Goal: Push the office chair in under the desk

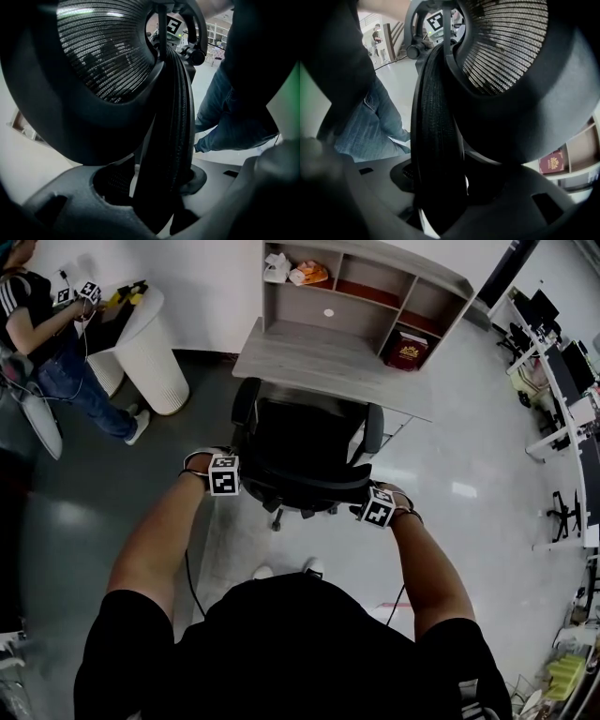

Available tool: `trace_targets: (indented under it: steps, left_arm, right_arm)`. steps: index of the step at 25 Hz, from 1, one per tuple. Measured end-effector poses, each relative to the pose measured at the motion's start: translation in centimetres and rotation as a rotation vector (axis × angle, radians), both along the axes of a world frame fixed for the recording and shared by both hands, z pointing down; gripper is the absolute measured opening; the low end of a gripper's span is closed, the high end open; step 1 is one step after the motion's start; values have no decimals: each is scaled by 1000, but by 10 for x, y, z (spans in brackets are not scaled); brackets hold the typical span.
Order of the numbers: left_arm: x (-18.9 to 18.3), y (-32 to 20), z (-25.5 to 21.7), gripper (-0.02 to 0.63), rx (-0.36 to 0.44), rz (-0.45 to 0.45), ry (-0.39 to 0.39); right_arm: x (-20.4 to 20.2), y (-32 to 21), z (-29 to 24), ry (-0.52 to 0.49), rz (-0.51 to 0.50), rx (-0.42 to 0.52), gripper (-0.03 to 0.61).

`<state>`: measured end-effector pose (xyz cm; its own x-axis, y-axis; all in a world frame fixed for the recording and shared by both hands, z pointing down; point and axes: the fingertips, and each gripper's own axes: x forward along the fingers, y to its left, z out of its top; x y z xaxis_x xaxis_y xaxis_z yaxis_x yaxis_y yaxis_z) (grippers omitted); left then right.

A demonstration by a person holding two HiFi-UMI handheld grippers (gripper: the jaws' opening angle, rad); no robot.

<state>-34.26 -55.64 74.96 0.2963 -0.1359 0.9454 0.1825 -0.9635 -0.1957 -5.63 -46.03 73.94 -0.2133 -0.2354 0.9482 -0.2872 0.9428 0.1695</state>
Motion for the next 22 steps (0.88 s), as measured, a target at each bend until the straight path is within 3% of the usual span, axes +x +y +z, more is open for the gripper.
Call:
trace_targets:
  steps: [22]
  left_arm:
    - [0, 3, 2, 206, 6, -12, -4]
  right_arm:
    - [1, 0, 0, 1, -13, 0, 227]
